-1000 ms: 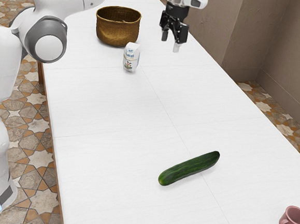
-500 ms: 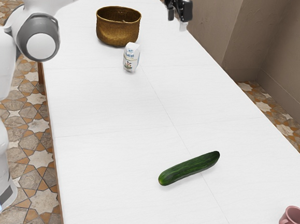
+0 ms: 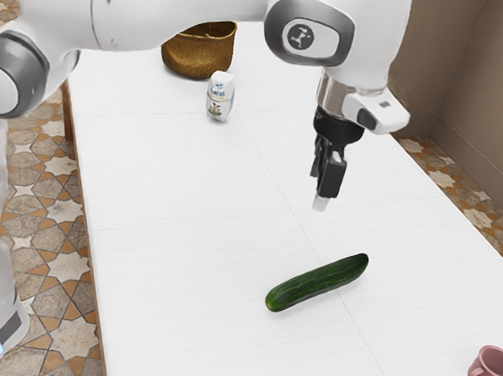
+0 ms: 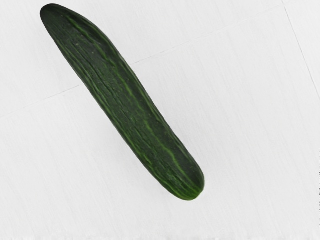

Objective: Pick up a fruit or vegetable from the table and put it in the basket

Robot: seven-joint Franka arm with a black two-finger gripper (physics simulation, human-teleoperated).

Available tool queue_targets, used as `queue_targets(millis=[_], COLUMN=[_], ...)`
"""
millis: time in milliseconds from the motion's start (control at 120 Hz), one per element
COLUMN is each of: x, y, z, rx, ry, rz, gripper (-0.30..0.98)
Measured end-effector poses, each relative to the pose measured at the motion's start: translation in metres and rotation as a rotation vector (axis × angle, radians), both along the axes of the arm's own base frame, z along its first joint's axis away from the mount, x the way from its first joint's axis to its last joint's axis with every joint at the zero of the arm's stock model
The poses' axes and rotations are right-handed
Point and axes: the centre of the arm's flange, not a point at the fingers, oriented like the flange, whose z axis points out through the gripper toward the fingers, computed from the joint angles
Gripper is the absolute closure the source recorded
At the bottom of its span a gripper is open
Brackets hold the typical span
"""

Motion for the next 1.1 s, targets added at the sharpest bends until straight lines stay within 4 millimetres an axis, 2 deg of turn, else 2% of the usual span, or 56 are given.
queue_targets(millis=[50,100,175,308,400,458,700,800,867,950,1017,1100], x=[-0.011,-0.018,-0.020,-0.018,-0.013,-0.010,-0.008,-0.005,0.000,0.013,0.022,0.025], y=[-0.021,-0.030,-0.032,-0.035,-0.034,-0.033,-0.033,-0.033,-0.025,-0.019,-0.024,-0.033], z=[-0.022,-0.045,-0.065,-0.085,-0.105,-0.109,-0.101,-0.103,-0.105,-0.124,-0.145,-0.157], rx=[0.031,0.057,0.069,0.050,0.049,0.041,0.026,0.030,0.039,0.047,0.049,0.037], ry=[0.022,0.038,0.041,0.052,0.081,0.088,0.083,0.082,0.078,0.097,0.114,0.122], rz=[-0.012,0.001,0.047,0.133,0.191,0.226,0.325,0.362,0.404,0.453,0.473,0.491], gripper=[0.00,0.00,0.00,0.00,0.00,0.00,0.00,0.00,0.00,0.00,0.00,0.00])
